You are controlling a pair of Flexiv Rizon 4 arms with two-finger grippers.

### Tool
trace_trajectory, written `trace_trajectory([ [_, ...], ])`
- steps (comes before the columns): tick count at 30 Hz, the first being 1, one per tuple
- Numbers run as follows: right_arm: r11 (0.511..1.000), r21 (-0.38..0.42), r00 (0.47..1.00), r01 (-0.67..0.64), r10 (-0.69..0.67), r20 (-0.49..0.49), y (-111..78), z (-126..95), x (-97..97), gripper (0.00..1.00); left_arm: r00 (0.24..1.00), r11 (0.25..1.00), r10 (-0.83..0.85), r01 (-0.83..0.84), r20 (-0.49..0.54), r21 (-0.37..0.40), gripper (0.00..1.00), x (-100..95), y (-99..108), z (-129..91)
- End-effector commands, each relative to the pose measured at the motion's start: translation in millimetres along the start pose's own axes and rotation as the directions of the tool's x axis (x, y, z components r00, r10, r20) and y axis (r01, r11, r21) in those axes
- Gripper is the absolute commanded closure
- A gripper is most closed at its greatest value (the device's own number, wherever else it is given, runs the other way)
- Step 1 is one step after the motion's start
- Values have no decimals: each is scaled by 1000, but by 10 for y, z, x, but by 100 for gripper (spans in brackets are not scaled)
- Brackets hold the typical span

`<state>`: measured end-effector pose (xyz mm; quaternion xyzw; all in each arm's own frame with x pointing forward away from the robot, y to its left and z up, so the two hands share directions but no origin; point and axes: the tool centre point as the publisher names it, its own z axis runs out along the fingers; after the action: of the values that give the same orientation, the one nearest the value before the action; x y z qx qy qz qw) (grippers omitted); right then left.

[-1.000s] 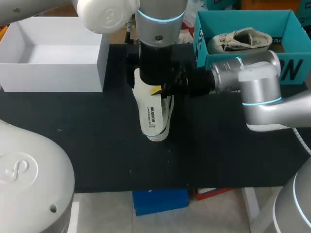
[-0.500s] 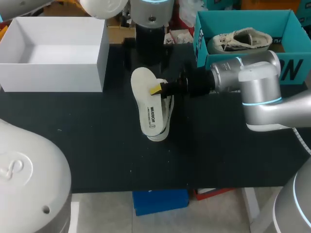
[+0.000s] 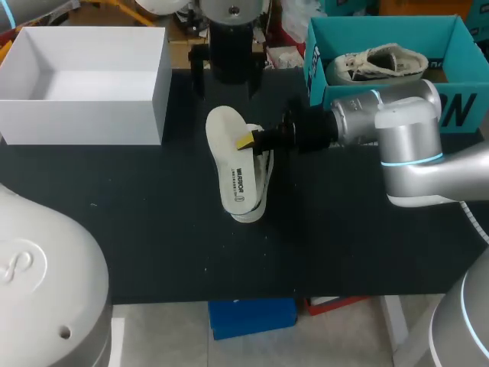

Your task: Take the shoe out of the shoebox, open the shoe tongue, remove and reinsert the insole, then place the shoe into the shoebox

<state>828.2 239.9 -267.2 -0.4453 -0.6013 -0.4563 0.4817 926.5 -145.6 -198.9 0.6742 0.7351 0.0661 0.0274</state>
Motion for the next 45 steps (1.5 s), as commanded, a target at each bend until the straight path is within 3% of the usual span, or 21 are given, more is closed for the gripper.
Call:
trace_trajectory([
  [1,1000,1,1000,-1,1,2,-3,-2,5,100,1000,1000,-10,10,16,1,0,44,16,33],
  [8,1000,1,1000,-1,1,2,-3,-2,5,100,999,1000,-22,23,47,-3,0,116,-152,19],
  [27,1000,1,1000,-1,1,2,-3,-2,5,100,997,999,3,0,81,-36,0,182,-1187,-262],
  [39,1000,1,1000,-1,1,2,-3,-2,5,100,995,998,51,-47,89,-43,0,109,-1811,-216],
  [45,1000,1,1000,-1,1,2,-3,-2,5,100,992,997,67,-62,104,-46,0,78,-1990,-186],
])
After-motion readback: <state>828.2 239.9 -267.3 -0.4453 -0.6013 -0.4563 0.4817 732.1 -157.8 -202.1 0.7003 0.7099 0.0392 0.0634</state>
